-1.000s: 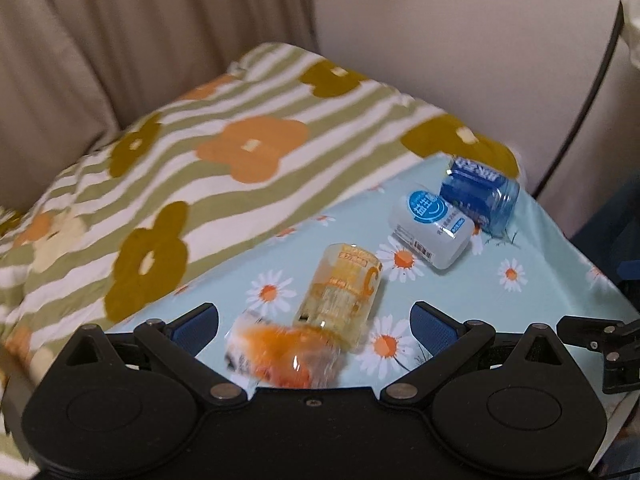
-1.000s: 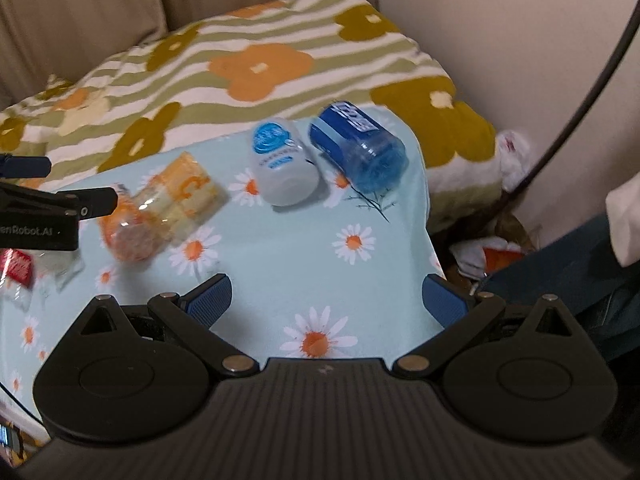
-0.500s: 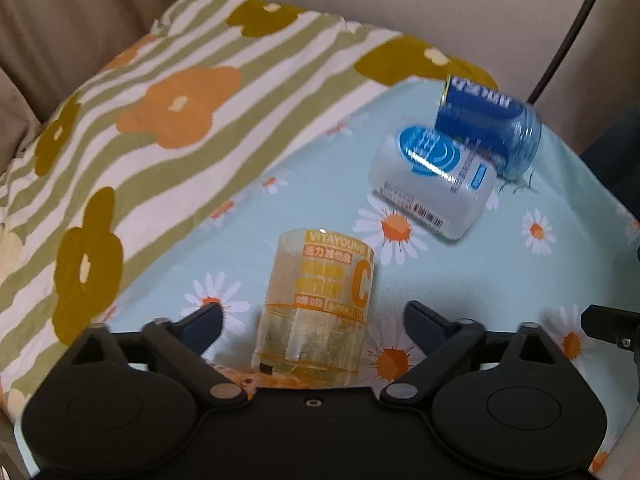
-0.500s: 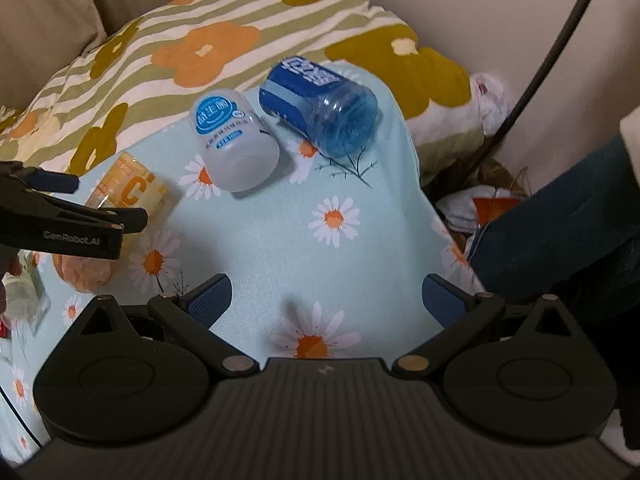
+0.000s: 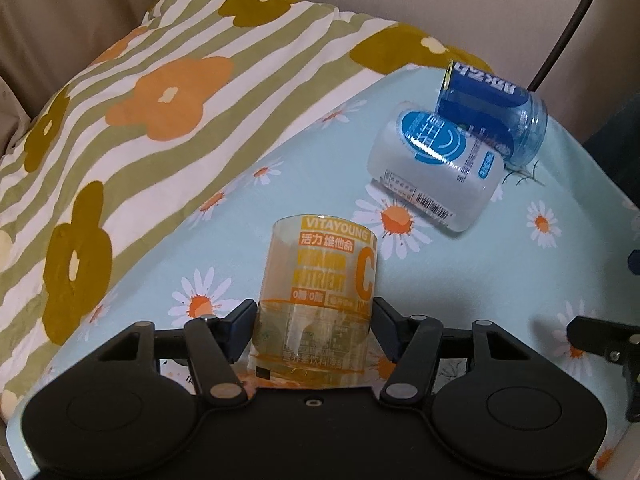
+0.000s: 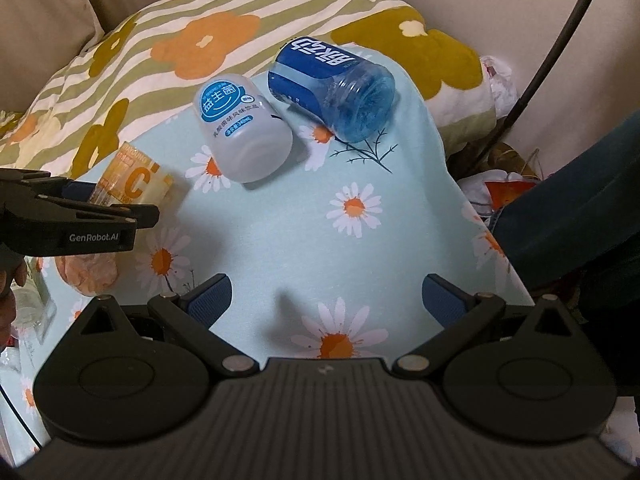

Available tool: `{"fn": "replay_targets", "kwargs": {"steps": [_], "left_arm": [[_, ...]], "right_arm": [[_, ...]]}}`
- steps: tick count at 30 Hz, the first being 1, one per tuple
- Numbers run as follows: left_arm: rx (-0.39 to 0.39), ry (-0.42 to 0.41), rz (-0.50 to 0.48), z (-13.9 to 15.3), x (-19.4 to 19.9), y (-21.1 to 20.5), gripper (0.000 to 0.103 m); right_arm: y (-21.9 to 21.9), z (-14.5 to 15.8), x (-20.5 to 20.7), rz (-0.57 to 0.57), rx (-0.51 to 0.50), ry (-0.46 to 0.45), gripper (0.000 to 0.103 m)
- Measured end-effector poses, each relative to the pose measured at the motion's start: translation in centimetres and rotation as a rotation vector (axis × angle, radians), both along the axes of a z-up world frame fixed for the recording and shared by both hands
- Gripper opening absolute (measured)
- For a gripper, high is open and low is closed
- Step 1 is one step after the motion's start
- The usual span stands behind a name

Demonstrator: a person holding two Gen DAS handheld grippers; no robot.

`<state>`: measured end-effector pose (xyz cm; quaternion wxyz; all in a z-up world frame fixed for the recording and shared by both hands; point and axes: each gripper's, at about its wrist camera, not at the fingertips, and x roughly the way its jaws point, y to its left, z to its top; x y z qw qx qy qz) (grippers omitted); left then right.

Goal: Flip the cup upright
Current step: 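Reach the left gripper to the clear 'C' cup and grasp it, then lift the cup with the left gripper and set it down upright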

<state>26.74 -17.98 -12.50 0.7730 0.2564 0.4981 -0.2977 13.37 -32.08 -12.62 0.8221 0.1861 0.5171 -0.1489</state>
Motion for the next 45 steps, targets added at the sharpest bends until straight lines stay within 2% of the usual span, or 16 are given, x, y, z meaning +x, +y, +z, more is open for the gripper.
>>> {"fn": "replay_targets", "kwargs": {"steps": [6,11,16,23,29,34,45], "left_arm": [[-0.026,-0.02,0.013,1.6,-0.8,-0.2,0.066],[-0.064,-0.051,0.061,4.0,-2.5,0.1,0.066],[-0.103,-0.071,0.143,6.6,-5.2,1.2,0.066],[-0.147,-0.098,0.299,8.2,-9.8,3.2,0.066],[-0.181,-0.076,0.45,7.3,-13.2,5.5,0.066],[-0.194,-0.039,0.561,5.4,-15.2,7.5,0.066],[-0.182,0.021,0.698,0.9,-16.5,9.3,0.066]], "right_arm": [[-0.1,1.0,-0.5,0.004,-0.009,-0.018,0.103],[-0.5,2.8,-1.3,0.033,-0.024,-0.053,0.103],[-0.8,4.5,-2.3,0.102,-0.038,-0.093,0.103],[-0.5,5.7,-4.0,0.229,-0.063,-0.122,0.103],[0.6,4.9,-5.0,0.332,-0.065,-0.091,0.103],[1.7,3.7,-5.6,0.411,-0.073,-0.067,0.103],[3.3,1.1,-6.6,0.495,-0.068,-0.006,0.103]]}}
